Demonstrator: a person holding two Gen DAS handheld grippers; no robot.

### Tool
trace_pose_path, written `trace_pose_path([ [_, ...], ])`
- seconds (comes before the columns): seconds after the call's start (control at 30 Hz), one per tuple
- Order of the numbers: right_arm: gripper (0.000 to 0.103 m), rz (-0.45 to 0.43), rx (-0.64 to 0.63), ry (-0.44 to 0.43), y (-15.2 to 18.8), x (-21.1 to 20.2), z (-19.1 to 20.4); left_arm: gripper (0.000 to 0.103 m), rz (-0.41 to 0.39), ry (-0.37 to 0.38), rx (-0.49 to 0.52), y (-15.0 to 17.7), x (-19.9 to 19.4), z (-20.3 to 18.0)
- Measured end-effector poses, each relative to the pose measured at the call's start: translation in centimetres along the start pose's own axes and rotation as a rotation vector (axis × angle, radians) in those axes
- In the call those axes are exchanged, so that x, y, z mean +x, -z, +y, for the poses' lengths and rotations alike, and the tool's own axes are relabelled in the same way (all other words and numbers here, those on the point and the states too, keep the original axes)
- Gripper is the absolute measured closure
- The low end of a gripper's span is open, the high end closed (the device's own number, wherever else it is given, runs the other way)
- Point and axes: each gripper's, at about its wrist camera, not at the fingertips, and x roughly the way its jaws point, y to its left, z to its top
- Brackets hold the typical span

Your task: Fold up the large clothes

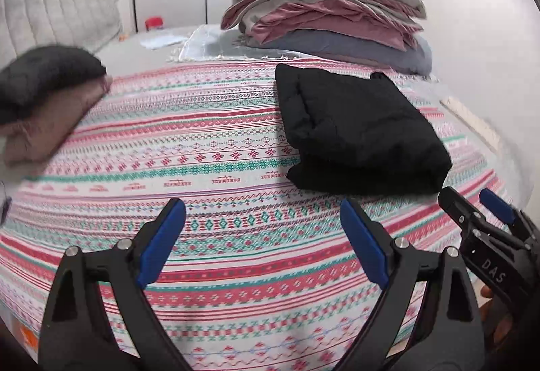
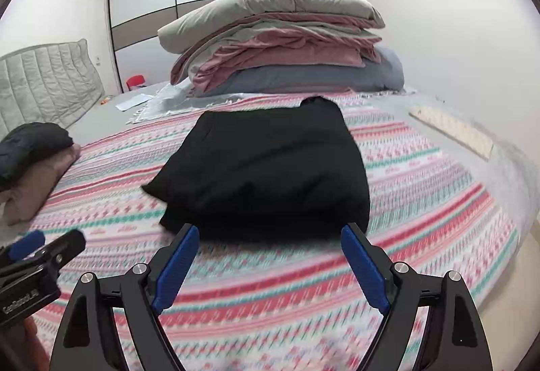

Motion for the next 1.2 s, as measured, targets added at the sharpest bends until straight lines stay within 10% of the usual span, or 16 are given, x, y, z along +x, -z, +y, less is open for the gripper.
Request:
trace_pose_path([
  [1.2,0.0,-0.013,0.025,0.109,2.0,-1.0,1.9,0.001,0.033,-0.012,0.074,0.5,0.8,-0.4],
])
